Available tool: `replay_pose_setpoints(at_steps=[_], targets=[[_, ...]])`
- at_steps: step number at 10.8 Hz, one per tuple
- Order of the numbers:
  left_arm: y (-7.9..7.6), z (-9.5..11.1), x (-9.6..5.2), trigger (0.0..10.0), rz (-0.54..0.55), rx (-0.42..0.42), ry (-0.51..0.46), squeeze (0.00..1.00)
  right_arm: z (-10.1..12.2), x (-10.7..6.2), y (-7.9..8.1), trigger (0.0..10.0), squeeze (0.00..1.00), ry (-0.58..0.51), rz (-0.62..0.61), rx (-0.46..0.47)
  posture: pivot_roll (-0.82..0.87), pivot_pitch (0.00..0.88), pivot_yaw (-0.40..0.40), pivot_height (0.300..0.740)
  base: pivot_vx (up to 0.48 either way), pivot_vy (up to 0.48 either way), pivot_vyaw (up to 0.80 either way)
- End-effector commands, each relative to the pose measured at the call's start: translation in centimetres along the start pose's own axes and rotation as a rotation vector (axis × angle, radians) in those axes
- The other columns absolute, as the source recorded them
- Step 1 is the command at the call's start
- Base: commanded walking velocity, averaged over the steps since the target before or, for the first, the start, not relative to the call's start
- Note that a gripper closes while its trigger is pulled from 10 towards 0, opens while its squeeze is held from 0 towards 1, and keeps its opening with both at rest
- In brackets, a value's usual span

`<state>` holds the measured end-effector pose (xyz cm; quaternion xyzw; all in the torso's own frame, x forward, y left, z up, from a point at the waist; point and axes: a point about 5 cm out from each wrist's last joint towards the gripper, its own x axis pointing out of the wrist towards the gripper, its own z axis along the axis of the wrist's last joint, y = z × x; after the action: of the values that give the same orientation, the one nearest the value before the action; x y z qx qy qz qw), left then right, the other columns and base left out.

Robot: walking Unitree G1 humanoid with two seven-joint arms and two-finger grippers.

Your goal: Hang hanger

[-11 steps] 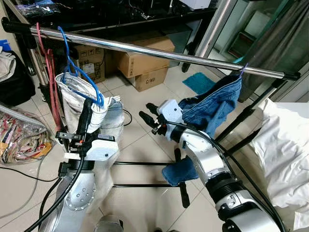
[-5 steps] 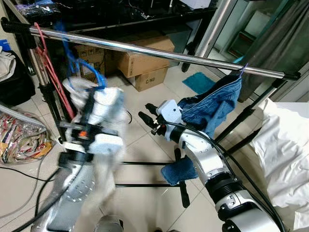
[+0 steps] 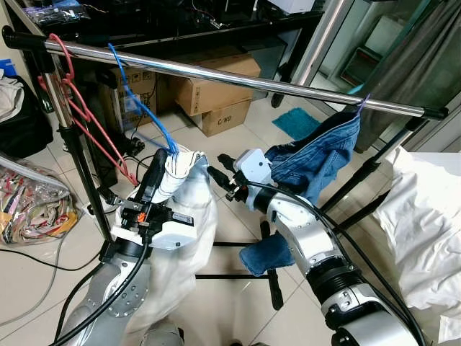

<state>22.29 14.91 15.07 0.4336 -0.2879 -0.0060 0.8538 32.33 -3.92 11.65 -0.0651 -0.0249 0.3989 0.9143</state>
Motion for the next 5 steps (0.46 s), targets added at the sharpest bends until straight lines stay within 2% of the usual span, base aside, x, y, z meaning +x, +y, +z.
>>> replay_pose_setpoints(at_steps=[1, 3, 5], targets=[[0.6, 1.2, 0.8, 0.0, 0.049, -0.006, -0.070, 0.00, -0.6, -0.5, -0.4, 10.0, 0.00, 0.020, -0.025, 0.007, 0.38, 0.057, -0.176, 0.740, 0.000, 0.000, 0.00], [0.2, 0.6, 0.1, 0.0, 0.039, -0.034, -0.024, 0.00, -0.6, -0.6, -0.5, 10.0, 0.00, 0.021, -0.030, 0.009, 0.38, 0.058, -0.171, 0.740, 0.000, 0.000, 0.00], [-1.1, 0.0, -1.1, 0.0, 0.011, -0.066, 0.029, 0.00, -0.7, -0.7, -0.9, 10.0, 0.00, 0.027, -0.043, 0.006, 0.38, 0.055, -0.170, 0.740, 0.000, 0.000, 0.00]])
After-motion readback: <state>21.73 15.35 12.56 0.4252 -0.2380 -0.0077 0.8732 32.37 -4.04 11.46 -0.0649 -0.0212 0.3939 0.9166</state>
